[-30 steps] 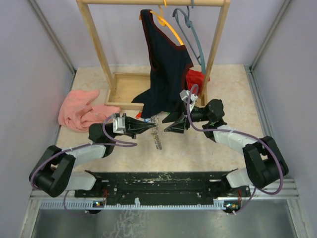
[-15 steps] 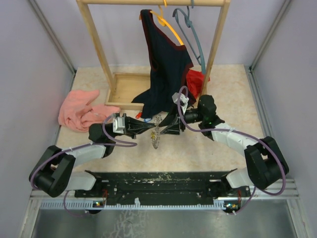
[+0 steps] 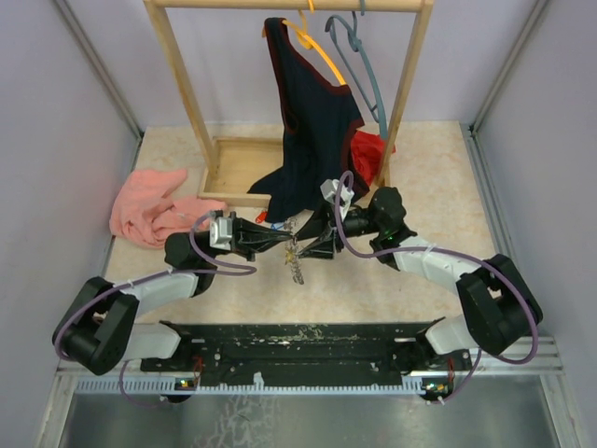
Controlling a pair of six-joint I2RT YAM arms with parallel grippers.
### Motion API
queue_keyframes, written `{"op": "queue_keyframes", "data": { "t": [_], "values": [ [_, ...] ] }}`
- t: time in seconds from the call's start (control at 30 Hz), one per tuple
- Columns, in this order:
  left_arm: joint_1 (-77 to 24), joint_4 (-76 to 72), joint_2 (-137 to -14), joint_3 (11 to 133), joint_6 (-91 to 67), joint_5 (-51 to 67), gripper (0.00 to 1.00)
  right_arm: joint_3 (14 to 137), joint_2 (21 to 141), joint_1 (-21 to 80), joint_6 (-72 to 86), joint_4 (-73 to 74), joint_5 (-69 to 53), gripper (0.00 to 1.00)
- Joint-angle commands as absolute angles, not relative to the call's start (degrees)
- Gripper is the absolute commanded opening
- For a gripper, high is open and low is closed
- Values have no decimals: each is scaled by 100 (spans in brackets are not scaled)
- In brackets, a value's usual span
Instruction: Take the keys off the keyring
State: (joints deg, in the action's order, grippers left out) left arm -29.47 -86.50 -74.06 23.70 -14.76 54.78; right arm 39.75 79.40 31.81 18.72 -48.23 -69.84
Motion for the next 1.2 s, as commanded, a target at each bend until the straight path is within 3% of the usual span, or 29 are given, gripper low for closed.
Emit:
{"op": "queue_keyframes", "data": {
  "t": [0.0,0.27,0.7,0.83,1.17],
  "values": [
    [-2944,-10248,-7199,2584,-1637,5451,0,3967,7976,3337,1889,-5343,-6952,48],
    [-2945,-10248,-7205,2652,-1703,5469,0,3901,7980,3349,2218,-5848,-6969,41],
    [-2936,-10249,-7198,2700,-1641,5358,0,3926,7933,3349,2329,-5917,-6998,10],
    [-2936,-10253,-7188,2720,-1678,5361,0,3953,7934,3349,2354,-5843,-7001,9],
    [-2937,-10250,-7220,2750,-1691,5322,0,3947,7987,3349,2976,-6285,-6965,22]
  ]
}}
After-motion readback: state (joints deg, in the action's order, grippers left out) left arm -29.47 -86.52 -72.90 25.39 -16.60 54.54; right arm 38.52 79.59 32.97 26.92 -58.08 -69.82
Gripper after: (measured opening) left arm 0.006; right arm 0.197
